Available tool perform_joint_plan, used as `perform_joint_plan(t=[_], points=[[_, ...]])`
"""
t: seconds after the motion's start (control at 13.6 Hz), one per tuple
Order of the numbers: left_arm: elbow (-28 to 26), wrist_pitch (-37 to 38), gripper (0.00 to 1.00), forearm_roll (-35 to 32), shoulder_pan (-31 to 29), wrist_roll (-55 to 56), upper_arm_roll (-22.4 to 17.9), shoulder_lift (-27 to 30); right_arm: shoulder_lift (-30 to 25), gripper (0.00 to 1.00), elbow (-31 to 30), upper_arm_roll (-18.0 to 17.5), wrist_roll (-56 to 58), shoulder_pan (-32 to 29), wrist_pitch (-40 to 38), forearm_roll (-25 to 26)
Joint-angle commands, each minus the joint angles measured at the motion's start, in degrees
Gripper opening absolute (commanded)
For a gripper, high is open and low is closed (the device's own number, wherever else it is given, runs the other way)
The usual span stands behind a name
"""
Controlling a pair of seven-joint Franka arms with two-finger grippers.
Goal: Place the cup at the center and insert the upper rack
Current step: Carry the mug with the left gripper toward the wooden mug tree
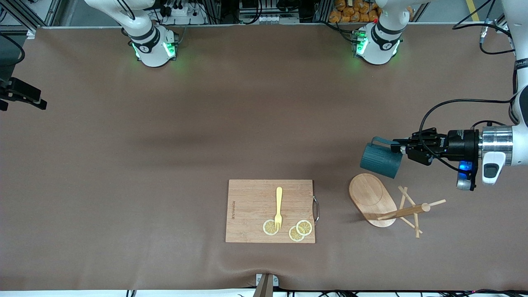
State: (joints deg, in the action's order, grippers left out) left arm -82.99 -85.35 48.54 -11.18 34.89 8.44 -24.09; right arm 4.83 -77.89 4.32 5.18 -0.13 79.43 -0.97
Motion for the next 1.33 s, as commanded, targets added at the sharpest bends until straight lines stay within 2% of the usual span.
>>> perform_joint_plan(t=[0.0,0.29,0.52,0.81,1.25], points=[[0.3,1.0,0.0,1.7,-1.1,-3.1,0.6,-2.2,-0.6,1.0,-0.2,0.3,-0.8,0.7,-0.4,-0.3],[3.5,1.0,0.0,2.4,-2.8,-4.6,0.4,-5.4,-0.6,1.0,-0.2,0.3,-0.8,0.7,-0.3,-0.2],[3.5,1.0,0.0,5.9,-5.2,-6.4,0.5,-6.8,-0.5,1.0,-0.2,0.3,-0.8,0.7,-0.4,-0.3],[3.5,1.2,0.0,7.2,-6.5,-10.1,0.8,-9.0,-0.6,1.0,-0.2,0.3,-0.8,0.8,-0.4,-0.3],[3.5,3.5,0.0,13.9,-8.9,-14.1,0.8,-12.4,-0.5,1.0,-0.2,0.3,-0.8,1.0,-0.3,-0.3]])
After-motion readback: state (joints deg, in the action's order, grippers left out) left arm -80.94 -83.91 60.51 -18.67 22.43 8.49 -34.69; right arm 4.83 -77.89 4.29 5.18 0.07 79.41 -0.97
